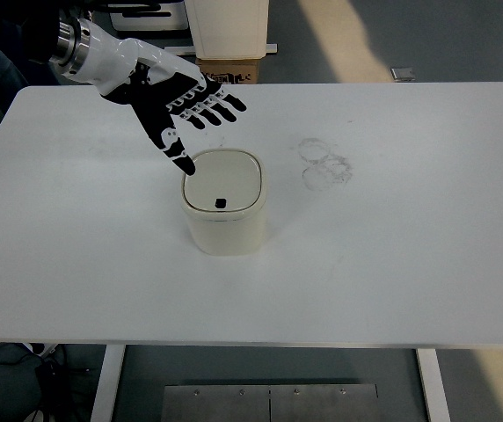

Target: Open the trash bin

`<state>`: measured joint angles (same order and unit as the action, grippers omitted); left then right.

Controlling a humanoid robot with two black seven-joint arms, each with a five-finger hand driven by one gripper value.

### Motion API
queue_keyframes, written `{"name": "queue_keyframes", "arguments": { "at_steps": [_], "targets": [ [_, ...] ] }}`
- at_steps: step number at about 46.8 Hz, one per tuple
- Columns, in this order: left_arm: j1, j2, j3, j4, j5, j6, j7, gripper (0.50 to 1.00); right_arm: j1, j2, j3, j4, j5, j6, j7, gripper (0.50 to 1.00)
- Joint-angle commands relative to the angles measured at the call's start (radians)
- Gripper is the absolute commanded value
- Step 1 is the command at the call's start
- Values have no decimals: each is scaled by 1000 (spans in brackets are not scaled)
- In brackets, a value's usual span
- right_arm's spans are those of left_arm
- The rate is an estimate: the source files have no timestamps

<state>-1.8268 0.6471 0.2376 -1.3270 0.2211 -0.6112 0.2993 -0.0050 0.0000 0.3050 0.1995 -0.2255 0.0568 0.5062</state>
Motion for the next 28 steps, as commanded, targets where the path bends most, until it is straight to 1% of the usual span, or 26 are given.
{"name": "queue_keyframes", "arguments": {
  "at_steps": [1,4,8,9,20,28],
  "targets": [
    [1,-1,0,-21,24,0,0,1000,0,0,0,0,0,0,0,991],
    [0,0,0,-40,27,0,4,1000,-1,0,0,0,0,0,0,991],
    [1,2,3,-83,53,0,55,1000,-1,0,0,0,0,0,0,991],
    [3,0,6,-87,69,0,60,1000,-1,0,0,0,0,0,0,991],
    [18,-7,29,-129,93,0,60,1000,0,0,0,0,0,0,0,991],
    [49,-44,34,-127,116,0,61,1000,0,0,0,0,0,0,0,991]
  ]
}}
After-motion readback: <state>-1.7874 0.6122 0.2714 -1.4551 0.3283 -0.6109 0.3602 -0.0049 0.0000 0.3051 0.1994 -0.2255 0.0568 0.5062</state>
